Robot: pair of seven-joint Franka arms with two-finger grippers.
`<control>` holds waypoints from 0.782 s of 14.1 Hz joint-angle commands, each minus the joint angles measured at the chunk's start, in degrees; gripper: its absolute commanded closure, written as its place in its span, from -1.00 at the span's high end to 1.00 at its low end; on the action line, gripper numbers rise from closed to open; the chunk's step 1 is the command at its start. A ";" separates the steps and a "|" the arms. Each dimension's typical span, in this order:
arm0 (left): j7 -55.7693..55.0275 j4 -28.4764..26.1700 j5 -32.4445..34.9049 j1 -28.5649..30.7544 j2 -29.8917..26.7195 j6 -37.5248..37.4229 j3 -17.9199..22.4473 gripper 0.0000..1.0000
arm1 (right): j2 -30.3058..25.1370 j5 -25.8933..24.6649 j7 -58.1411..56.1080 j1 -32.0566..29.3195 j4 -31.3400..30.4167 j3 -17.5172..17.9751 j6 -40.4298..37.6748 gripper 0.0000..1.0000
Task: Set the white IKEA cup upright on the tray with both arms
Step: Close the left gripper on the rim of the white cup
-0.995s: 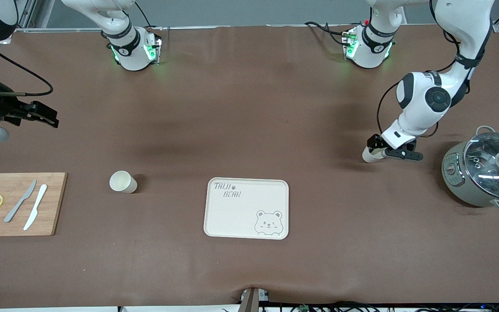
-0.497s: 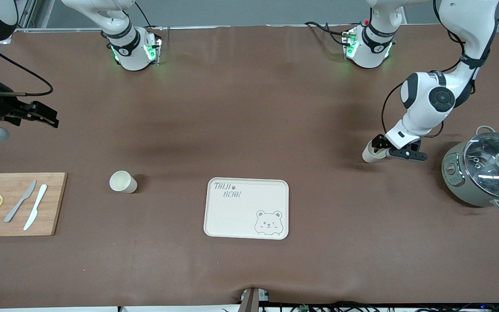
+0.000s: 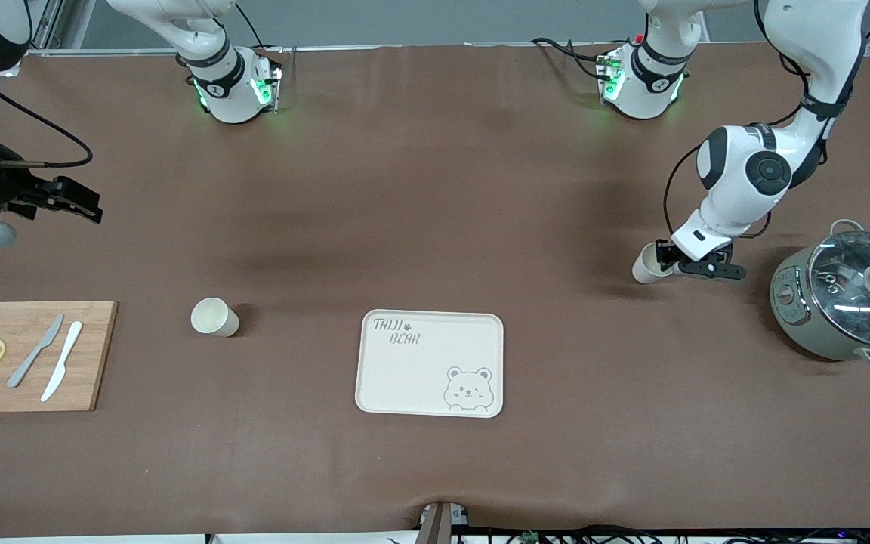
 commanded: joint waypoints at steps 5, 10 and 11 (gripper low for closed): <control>-3.40 -0.57 1.32 -0.22 -0.68 1.09 -0.66 -1.00 | 0.54 -0.75 -0.61 -0.30 0.95 0.19 -0.17 1.00; -6.47 2.32 1.23 -0.48 -0.68 0.57 -2.84 -1.00 | 0.54 -0.75 -0.17 -0.30 1.04 0.19 -0.17 1.00; -8.13 3.55 1.23 -0.48 -0.59 -0.13 -3.82 -1.00 | 0.63 -0.75 -0.08 -0.30 1.04 0.19 -0.17 1.00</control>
